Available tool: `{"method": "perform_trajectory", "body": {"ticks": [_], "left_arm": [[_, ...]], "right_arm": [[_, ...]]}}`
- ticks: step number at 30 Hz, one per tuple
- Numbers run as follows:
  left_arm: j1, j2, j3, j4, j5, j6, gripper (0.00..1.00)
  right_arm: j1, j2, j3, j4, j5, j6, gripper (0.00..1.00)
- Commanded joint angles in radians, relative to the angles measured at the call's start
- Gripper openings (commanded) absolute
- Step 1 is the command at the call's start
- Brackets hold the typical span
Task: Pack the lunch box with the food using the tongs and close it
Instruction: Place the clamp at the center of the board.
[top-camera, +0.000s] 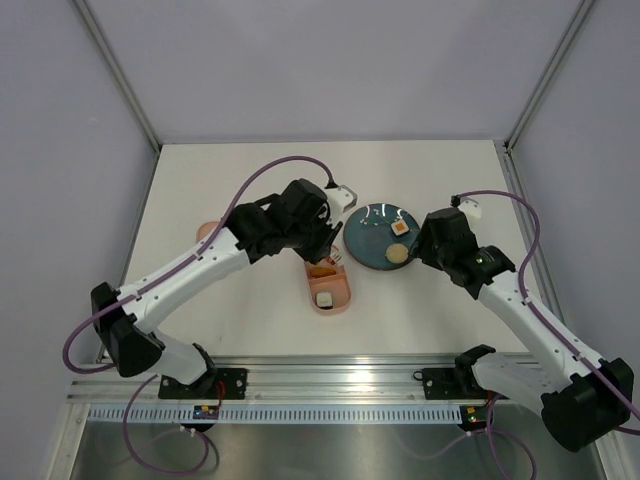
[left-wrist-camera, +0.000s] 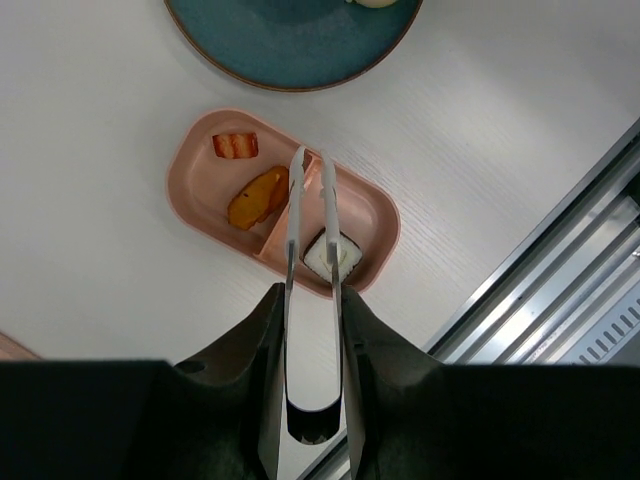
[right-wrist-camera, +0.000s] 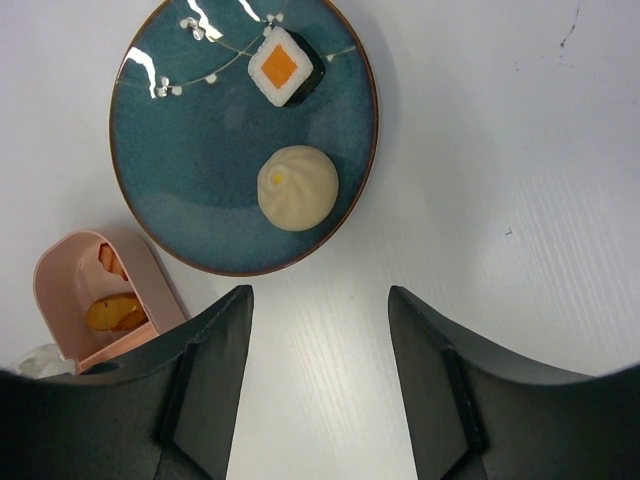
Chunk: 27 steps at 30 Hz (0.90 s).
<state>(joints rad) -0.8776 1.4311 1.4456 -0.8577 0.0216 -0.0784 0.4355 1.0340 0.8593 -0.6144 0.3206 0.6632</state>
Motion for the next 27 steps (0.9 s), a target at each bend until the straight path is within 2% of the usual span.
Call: {"method": "perform_trajectory", "body": {"ticks": [1,11,17,20,24,27], "left_arm": [[0.009,0.029,0.084,0.111,-0.003,0.022,0.00],[0.023,0.198,0.234,0.246,0.078,0.009,0.00],[0.052,0.259,0.272,0.324,0.129,-0.004,0.00],[0.097,0.255,0.260,0.351,0.124,-0.020,0.00],[0.236,0.227,0.176,0.437,0.124,-0.113,0.00],[0.322,0.195,0.025,0.590,0.050,-0.190,0.00]], "right_arm": [[-0.007,-0.028,0.026,-0.010,0.034,0.003,0.64],[-0.007,-0.046,0.027,-0.054,0.081,0.004,0.65],[-0.011,-0.043,0.023,-0.070,0.087,0.007,0.65],[-0.015,-0.048,0.018,-0.070,0.086,0.007,0.65],[-0.021,-0.046,0.023,-0.065,0.084,-0.002,0.65],[-0.023,-0.034,0.030,-0.056,0.081,-0.013,0.65]]}}
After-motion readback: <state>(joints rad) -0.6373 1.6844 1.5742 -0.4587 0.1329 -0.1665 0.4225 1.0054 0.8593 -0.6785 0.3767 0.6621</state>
